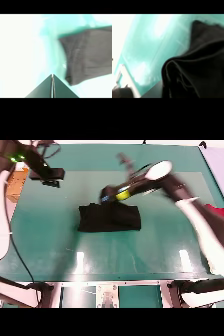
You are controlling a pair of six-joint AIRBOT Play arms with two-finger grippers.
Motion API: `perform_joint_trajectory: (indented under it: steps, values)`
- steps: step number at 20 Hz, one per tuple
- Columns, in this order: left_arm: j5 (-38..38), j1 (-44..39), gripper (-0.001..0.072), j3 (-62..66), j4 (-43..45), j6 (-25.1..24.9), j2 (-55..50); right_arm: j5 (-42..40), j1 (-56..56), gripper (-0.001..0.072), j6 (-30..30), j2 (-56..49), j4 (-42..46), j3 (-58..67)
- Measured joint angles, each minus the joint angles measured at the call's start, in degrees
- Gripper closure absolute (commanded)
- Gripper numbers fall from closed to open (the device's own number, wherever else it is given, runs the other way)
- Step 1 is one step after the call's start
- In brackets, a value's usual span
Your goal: Fold the shirts.
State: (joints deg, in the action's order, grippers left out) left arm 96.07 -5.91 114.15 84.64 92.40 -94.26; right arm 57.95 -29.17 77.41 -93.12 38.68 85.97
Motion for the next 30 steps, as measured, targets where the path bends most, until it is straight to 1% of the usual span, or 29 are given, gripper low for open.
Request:
perform_joint_trajectory:
  steps: [1,2,3,4,5,7,10,11,12,13,14,17,19,21,22,23,24,25,27,30]
  values:
    - [0.94,0.5,0.0683,0.0,1.25,0.07,1.07,-4.66,-3.63,0.0191,-0.26,-3.08,-0.17,0.24]
    - [1.25,0.9,0.0683,-0.09,2.38,0.09,1.55,-8.85,-6.62,0.0219,-0.5,-6.25,-0.24,0.85]
    - [1.29,1.18,0.0682,-0.2,3.41,0.11,1.86,-11.63,-8.44,0.0219,-0.48,-8.68,-0.15,1.51]
    - [1.81,1.38,0.0682,-0.13,3.93,0.11,2.49,-13.44,-9.29,0.0222,-0.46,-10.47,0.13,2.32]
    - [1.99,1.53,0.0682,-0.11,4.5,0.11,2.82,-13.46,-9.03,0.0259,-0.2,-11.45,1.03,3.13]
    - [1.86,1.66,0.0682,-0.22,5.07,0.13,2.91,-10.51,-5.2,0.0266,1.25,-12.0,4.63,4.61]
    - [1.62,1.84,0.0682,-0.2,5.68,0.13,3.13,-1.99,6.16,0.0264,2.58,-9.01,9.88,5.53]
    - [1.64,1.84,0.0682,-0.17,5.79,0.13,3.26,0.55,10.6,0.0247,2.93,-7.63,11.28,5.16]
    - [1.64,1.84,0.0682,-0.17,5.81,0.13,3.34,2.69,15.34,0.019,3.1,-6.05,12.35,4.07]
    - [1.62,1.84,0.0682,-0.2,5.84,0.13,3.26,4.94,19.56,0.0187,3.19,-4.5,12.83,2.08]
    - [1.57,1.86,0.0682,-0.2,5.86,0.13,3.28,6.47,22.88,0.0167,3.21,-3.3,13.05,-0.52]
    - [1.46,1.9,0.0682,-0.2,5.75,0.15,3.3,7.87,29.14,0.016,0.98,-1.84,9.97,-10.4]
    - [1.42,1.88,0.0682,-0.17,5.38,0.17,3.3,7.5,29.86,0.016,-1.88,-2.71,5.49,-16.02]
    - [1.44,1.9,0.0682,-0.17,5.38,0.2,3.32,6.8,28.92,0.0161,-3.56,-4.39,2.29,-18.95]
    - [1.57,1.9,0.0682,-0.17,5.35,0.22,3.3,6.75,27.96,0.0197,-4.46,-5.07,0.52,-19.8]
    - [1.77,1.88,0.0682,-0.17,5.29,0.22,3.32,6.88,27.02,0.0399,-5.16,-5.77,-0.96,-20.33]
    - [2.01,1.9,0.0682,-0.17,5.31,0.2,3.3,6.69,26.21,0.0583,-5.75,-6.25,-1.09,-20.37]
    - [2.14,1.9,0.0682,-0.17,5.31,0.22,3.32,6.67,25.62,0.0699,-6.12,-6.67,-1.31,-19.91]
    - [2.29,1.9,0.0682,-0.17,5.27,0.2,3.3,8.2,25.03,0.07,-6.45,-6.4,-3.5,-17.07]
    - [2.47,1.9,0.0682,-0.17,5.14,0.2,3.32,11.52,26.99,0.0701,-4.66,-3.76,-4.48,-10.29]
